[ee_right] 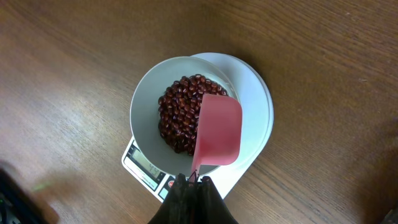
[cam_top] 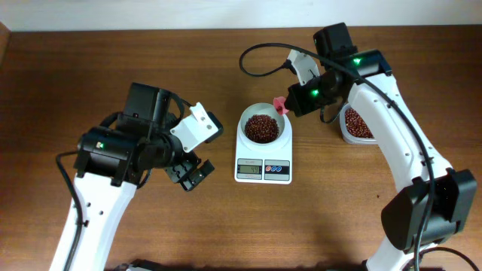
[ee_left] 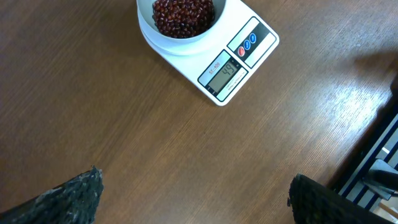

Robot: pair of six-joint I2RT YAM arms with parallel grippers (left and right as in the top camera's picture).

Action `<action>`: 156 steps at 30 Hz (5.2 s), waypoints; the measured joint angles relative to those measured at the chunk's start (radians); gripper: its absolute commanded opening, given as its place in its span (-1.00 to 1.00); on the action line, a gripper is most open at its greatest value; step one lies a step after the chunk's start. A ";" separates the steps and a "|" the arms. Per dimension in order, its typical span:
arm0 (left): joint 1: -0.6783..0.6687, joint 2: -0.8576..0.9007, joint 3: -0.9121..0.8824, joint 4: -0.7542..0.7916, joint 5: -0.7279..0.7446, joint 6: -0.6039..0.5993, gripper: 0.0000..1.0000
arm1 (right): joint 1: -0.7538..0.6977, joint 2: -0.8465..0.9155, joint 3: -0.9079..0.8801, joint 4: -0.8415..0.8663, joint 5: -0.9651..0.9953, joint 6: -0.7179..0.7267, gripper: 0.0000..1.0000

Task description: Scoop and weigh 50g on scale

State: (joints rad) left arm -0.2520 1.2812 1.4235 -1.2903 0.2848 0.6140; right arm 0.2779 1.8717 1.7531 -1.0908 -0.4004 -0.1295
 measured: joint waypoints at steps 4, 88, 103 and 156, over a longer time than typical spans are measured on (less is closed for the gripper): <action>0.000 0.000 0.000 0.000 0.000 0.000 0.99 | 0.000 0.000 0.000 0.004 0.000 0.000 -0.92; 0.000 0.000 0.000 0.000 0.000 0.000 0.98 | -0.555 0.000 0.000 -0.158 0.076 -0.111 -0.92; 0.000 0.000 0.000 0.000 0.000 0.000 0.98 | -0.277 0.000 0.013 -0.213 0.628 -0.090 -0.92; 0.000 0.000 0.001 0.000 0.000 0.000 0.98 | -0.661 -0.779 -1.089 0.349 -0.236 0.519 -0.92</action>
State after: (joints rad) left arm -0.2520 1.2812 1.4242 -1.2903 0.2852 0.6140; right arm -0.3836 1.0927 0.6636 -0.7414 -0.6361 0.3893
